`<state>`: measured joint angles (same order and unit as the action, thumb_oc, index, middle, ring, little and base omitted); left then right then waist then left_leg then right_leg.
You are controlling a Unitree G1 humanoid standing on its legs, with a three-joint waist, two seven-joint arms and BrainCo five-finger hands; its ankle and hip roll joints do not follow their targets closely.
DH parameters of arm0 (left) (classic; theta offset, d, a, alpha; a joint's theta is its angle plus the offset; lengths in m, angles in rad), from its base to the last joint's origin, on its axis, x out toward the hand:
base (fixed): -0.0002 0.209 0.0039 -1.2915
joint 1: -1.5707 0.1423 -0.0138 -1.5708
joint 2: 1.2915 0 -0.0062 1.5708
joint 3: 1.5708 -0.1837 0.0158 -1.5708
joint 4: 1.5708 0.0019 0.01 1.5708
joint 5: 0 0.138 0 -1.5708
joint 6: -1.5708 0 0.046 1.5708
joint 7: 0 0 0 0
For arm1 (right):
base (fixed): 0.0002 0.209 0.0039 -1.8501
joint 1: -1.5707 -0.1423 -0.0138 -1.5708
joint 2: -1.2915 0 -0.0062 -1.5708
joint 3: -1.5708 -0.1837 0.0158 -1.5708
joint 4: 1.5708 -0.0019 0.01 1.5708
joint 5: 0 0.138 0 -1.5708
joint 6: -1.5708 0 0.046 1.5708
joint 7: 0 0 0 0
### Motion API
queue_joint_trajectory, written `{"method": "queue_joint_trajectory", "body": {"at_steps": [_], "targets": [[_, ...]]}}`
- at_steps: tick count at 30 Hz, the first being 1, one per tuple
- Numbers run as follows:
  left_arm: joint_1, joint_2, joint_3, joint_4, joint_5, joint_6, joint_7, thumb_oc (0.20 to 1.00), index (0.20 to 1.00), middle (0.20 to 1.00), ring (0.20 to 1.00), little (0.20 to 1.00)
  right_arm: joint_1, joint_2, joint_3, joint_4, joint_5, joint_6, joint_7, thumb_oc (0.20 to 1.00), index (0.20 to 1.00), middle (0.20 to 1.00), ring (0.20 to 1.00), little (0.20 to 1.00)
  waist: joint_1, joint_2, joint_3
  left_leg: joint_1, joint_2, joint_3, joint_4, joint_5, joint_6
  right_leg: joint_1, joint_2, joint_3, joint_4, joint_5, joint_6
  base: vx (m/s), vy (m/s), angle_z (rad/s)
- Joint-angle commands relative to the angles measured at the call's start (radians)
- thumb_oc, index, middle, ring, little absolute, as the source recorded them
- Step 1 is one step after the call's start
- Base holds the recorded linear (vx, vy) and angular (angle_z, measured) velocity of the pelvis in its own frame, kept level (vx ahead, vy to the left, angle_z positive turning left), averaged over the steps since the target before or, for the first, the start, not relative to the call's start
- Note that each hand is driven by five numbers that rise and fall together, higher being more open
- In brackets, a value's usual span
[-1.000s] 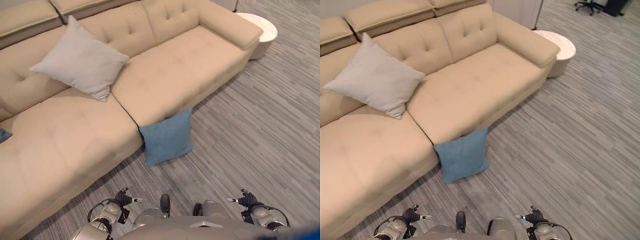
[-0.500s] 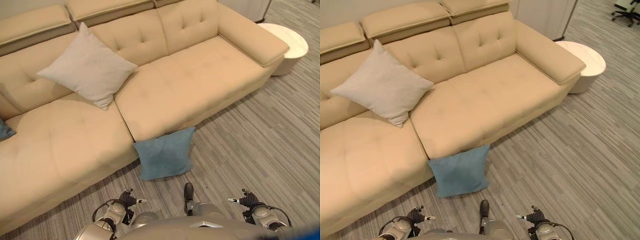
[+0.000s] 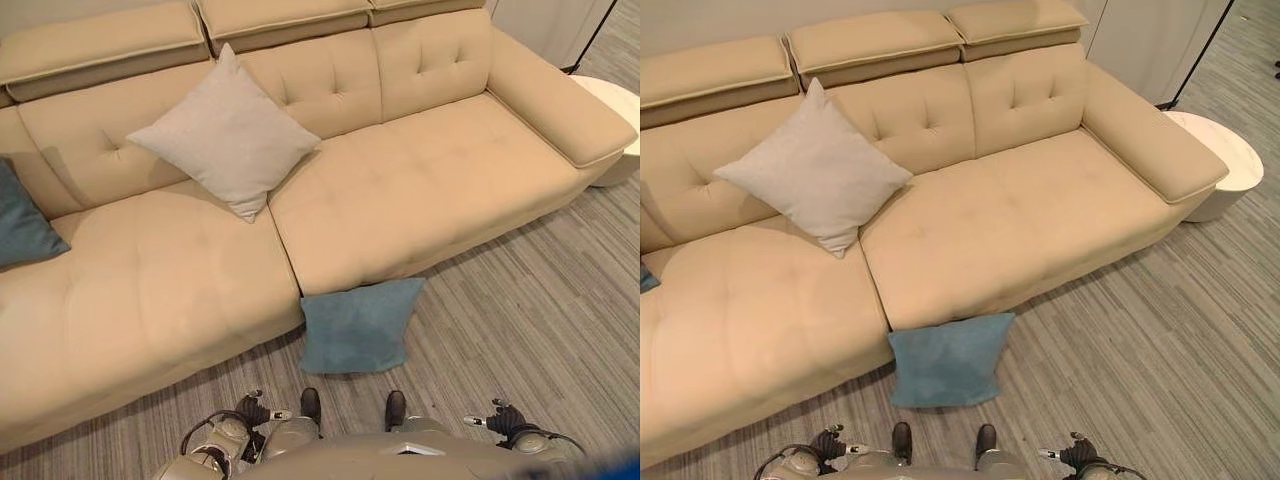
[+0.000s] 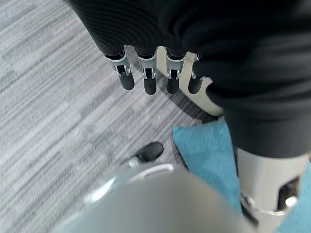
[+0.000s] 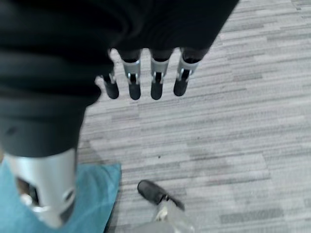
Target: Pick up all the scattered cushions and arrange them neatly on the sofa.
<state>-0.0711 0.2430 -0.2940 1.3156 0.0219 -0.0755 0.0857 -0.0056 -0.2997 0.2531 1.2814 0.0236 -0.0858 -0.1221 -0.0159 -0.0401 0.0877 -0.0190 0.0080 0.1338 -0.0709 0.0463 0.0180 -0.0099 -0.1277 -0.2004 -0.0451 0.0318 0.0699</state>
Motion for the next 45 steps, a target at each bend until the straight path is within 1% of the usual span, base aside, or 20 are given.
{"method": "queue_joint_trajectory", "body": {"at_steps": [1, 4, 6, 7, 11, 15, 16, 17, 20, 22, 23, 25, 27, 31, 35, 36, 39, 43, 44, 45], "targets": [[-0.043, 0.026, 0.019, 0.0, 0.0, -0.013, 0.005, 1.0, 1.0, 1.0, 1.0, 1.0, -0.08, -0.003, 0.021, -0.007, -0.006, -0.003, -0.008, 1.0, 1.0, 1.0, 1.0, 1.0, 0.005, -0.027, 0.016, -0.086, 0.013, -0.023, 0.131, -0.087, -0.045, -0.016, -0.002, 0.054, 0.039, -0.057, 0.066, 0.03, 0.12, -0.2], [-0.059, 0.04, 0.042, -0.013, -0.041, -0.023, 0.018, 1.0, 1.0, 1.0, 1.0, 1.0, -0.102, -0.01, 0.02, -0.016, 0.004, -0.007, -0.02, 1.0, 1.0, 1.0, 1.0, 1.0, 0.009, -0.028, 0.024, -0.129, 0.007, -0.018, 0.141, -0.09, -0.041, -0.063, -0.016, 0.054, 0.048, -0.047, 0.072, -0.03, 0.062, -0.11], [-0.083, 0.044, 0.056, -0.032, -0.091, -0.035, 0.034, 1.0, 1.0, 1.0, 1.0, 1.0, -0.127, -0.018, 0.018, -0.031, 0.02, -0.013, -0.035, 1.0, 1.0, 1.0, 1.0, 1.0, 0.008, -0.029, 0.046, -0.176, 0.005, -0.02, 0.152, -0.086, -0.044, -0.114, -0.02, 0.057, 0.058, -0.04, 0.072, -0.19, 0.005, 0.04], [-0.123, 0.047, 0.063, -0.061, -0.153, -0.058, 0.06, 1.0, 1.0, 1.0, 1.0, 1.0, -0.17, -0.028, 0.018, -0.059, 0.045, -0.025, -0.06, 1.0, 1.0, 1.0, 1.0, 1.0, 0.007, -0.029, 0.085, -0.243, 0.002, -0.02, 0.173, -0.075, -0.048, -0.184, -0.024, 0.058, 0.08, -0.028, 0.069, -0.28, 0.001, 0.07], [-0.213, 0.053, 0.052, -0.147, -0.291, -0.118, 0.13, 1.0, 1.0, 1.0, 1.0, 1.0, -0.273, -0.044, 0.023, -0.133, 0.096, -0.056, -0.135, 1.0, 1.0, 1.0, 1.0, 1.0, 0.002, -0.021, 0.138, -0.399, 0.002, -0.017, 0.212, -0.048, -0.06, -0.356, -0.03, 0.053, 0.129, -0.002, 0.059, -0.23, -0.012, -0.07], [-0.345, 0.056, 0.018, -0.243, -0.397, -0.161, 0.201, 1.0, 1.0, 1.0, 1.0, 1.0, -0.41, -0.057, 0.028, -0.211, 0.167, -0.09, -0.229, 1.0, 1.0, 1.0, 1.0, 1.0, -0.003, -0.005, 0.185, -0.574, 0.02, -0.019, 0.239, -0.009, -0.075, -0.541, -0.036, 0.053, 0.165, 0.016, 0.056, -0.18, -0.028, -0.05], [-0.377, 0.053, 0.005, -0.255, -0.416, -0.171, 0.209, 1.0, 1.0, 1.0, 1.0, 1.0, -0.435, -0.056, 0.032, -0.215, 0.183, -0.092, -0.248, 1.0, 1.0, 1.0, 1.0, 1.0, -0.003, 0.002, 0.191, -0.604, 0.027, -0.031, 0.248, -0.028, -0.087, -0.571, -0.033, 0.054, 0.178, -0.008, 0.061, -0.08, -0.058, -0.03], [-0.439, 0.056, -0.008, -0.273, -0.442, -0.182, 0.234, 1.0, 1.0, 1.0, 1.0, 1.0, -0.499, -0.062, 0.035, -0.228, 0.205, -0.11, -0.278, 1.0, 1.0, 1.0, 1.0, 1.0, -0.003, 0.011, 0.202, -0.668, 0.031, -0.038, 0.246, -0.012, -0.095, -0.647, -0.034, 0.056, 0.196, -0.006, 0.06, -0.07, -0.06, -0.05], [-0.56, 0.066, -0.024, -0.314, -0.459, -0.202, 0.289, 1.0, 1.0, 1.0, 1.0, 1.0, -0.631, -0.087, 0.024, -0.238, 0.256, -0.136, -0.347, 1.0, 1.0, 1.0, 1.0, 1.0, -0.006, 0.032, 0.224, -0.804, 0.04, -0.053, 0.248, 0.019, -0.111, -0.808, -0.041, 0.063, 0.247, -0.008, 0.059, -0.1, -0.049, 0.0], [-0.605, 0.069, -0.028, -0.327, -0.454, -0.201, 0.318, 1.0, 1.0, 1.0, 1.0, 1.0, -0.686, -0.095, 0.021, -0.245, 0.276, -0.146, -0.379, 1.0, 1.0, 1.0, 1.0, 1.0, -0.006, 0.041, 0.23, -0.86, 0.041, -0.058, 0.245, 0.032, -0.118, -0.869, -0.043, 0.065, 0.264, -0.011, 0.059, -0.04, -0.085, 0.03], [-0.652, 0.068, -0.03, -0.341, -0.45, -0.206, 0.358, 1.0, 1.0, 1.0, 1.0, 1.0, -0.734, -0.096, 0.011, -0.249, 0.3, -0.163, -0.414, 1.0, 1.0, 1.0, 1.0, 1.0, -0.004, 0.048, 0.237, -0.901, 0.044, -0.063, 0.236, 0.043, -0.125, -0.918, -0.047, 0.066, 0.274, -0.012, 0.063, -0.02, -0.085, 0.01], [-0.671, 0.063, -0.027, -0.349, -0.449, -0.208, 0.375, 1.0, 1.0, 1.0, 1.0, 1.0, -0.757, -0.097, 0.008, -0.251, 0.311, -0.166, -0.43, 1.0, 1.0, 1.0, 1.0, 1.0, -0.006, 0.051, 0.238, -0.925, 0.044, -0.066, 0.232, 0.049, -0.127, -0.944, -0.048, 0.066, 0.279, -0.015, 0.063, -0.01, -0.046, 0.03], [-0.709, 0.054, -0.026, -0.404, -0.445, -0.223, 0.431, 1.0, 1.0, 1.0, 1.0, 1.0, -0.81, -0.106, 0.014, -0.269, 0.318, -0.174, -0.466, 1.0, 1.0, 1.0, 1.0, 1.0, -0.001, 0.063, 0.251, -0.975, 0.047, -0.069, 0.22, 0.062, -0.131, -1.002, -0.051, 0.068, 0.294, -0.023, 0.066, 0.0, -0.061, 0.08], [-0.754, 0.047, -0.027, -0.471, -0.463, -0.229, 0.461, 1.0, 1.0, 1.0, 1.0, 1.0, -0.895, -0.127, 0.035, -0.283, 0.337, -0.185, -0.478, 1.0, 1.0, 1.0, 1.0, 1.0, 0.002, 0.073, 0.265, -1.055, 0.043, -0.077, 0.228, 0.064, -0.129, -1.087, -0.051, 0.079, 0.319, -0.028, 0.071, 0.0, -0.053, 0.11], [-0.819, 0.05, -0.041, -0.477, -0.52, -0.227, 0.457, 1.0, 1.0, 1.0, 1.0, 1.0, -0.983, -0.149, 0.065, -0.289, 0.38, -0.188, -0.471, 1.0, 1.0, 1.0, 1.0, 1.0, 0.004, 0.084, 0.284, -1.12, 0.041, -0.08, 0.232, 0.072, -0.126, -1.162, -0.053, 0.088, 0.341, -0.035, 0.073, 0.02, -0.024, 0.02], [-0.871, 0.059, -0.062, -0.478, -0.54, -0.225, 0.446, 1.0, 1.0, 1.0, 1.0, 1.0, -1.045, -0.165, 0.095, -0.28, 0.405, -0.184, -0.456, 1.0, 1.0, 1.0, 1.0, 1.0, 0.008, 0.09, 0.3, -1.15, 0.037, -0.083, 0.233, 0.076, -0.122, -1.201, -0.05, 0.09, 0.358, -0.041, 0.074, 0.03, -0.016, 0.05], [-0.935, 0.065, -0.082, -0.477, -0.556, -0.222, 0.436, 1.0, 1.0, 1.0, 1.0, 1.0, -1.099, -0.179, 0.131, -0.277, 0.43, -0.181, -0.438, 1.0, 1.0, 1.0, 1.0, 1.0, 0.01, 0.094, 0.313, -1.187, 0.033, -0.086, 0.243, 0.078, -0.116, -1.245, -0.046, 0.096, 0.38, -0.046, 0.076, 0.03, -0.02, 0.05], [-1.03, 0.066, -0.127, -0.468, -0.565, -0.211, 0.428, 1.0, 1.0, 1.0, 1.0, 1.0, -1.181, -0.171, 0.189, -0.277, 0.47, -0.18, -0.405, 1.0, 1.0, 1.0, 1.0, 1.0, 0.013, 0.093, 0.323, -1.237, 0.031, -0.095, 0.269, 0.078, -0.11, -1.294, -0.04, 0.098, 0.417, -0.052, 0.073, 0.02, -0.037, 0.06], [-1.097, 0.055, -0.169, -0.455, -0.581, -0.206, 0.407, 1.0, 1.0, 1.0, 1.0, 1.0, -1.243, -0.154, 0.246, -0.277, 0.503, -0.178, -0.371, 1.0, 1.0, 1.0, 1.0, 1.0, 0.015, 0.091, 0.32, -1.269, 0.03, -0.102, 0.283, 0.08, -0.107, -1.32, -0.034, 0.1, 0.426, -0.051, 0.073, 0.02, -0.038, 0.04], [-1.1, 0.055, -0.169, -0.453, -0.582, -0.207, 0.406, 1.0, 1.0, 1.0, 1.0, 1.0, -1.246, -0.154, 0.247, -0.275, 0.504, -0.179, -0.369, 1.0, 1.0, 1.0, 1.0, 1.0, 0.015, 0.091, 0.32, -1.271, 0.03, -0.102, 0.284, 0.079, -0.107, -1.322, -0.034, 0.1, 0.427, -0.051, 0.073, 0.03, -0.03, 0.03]]}}
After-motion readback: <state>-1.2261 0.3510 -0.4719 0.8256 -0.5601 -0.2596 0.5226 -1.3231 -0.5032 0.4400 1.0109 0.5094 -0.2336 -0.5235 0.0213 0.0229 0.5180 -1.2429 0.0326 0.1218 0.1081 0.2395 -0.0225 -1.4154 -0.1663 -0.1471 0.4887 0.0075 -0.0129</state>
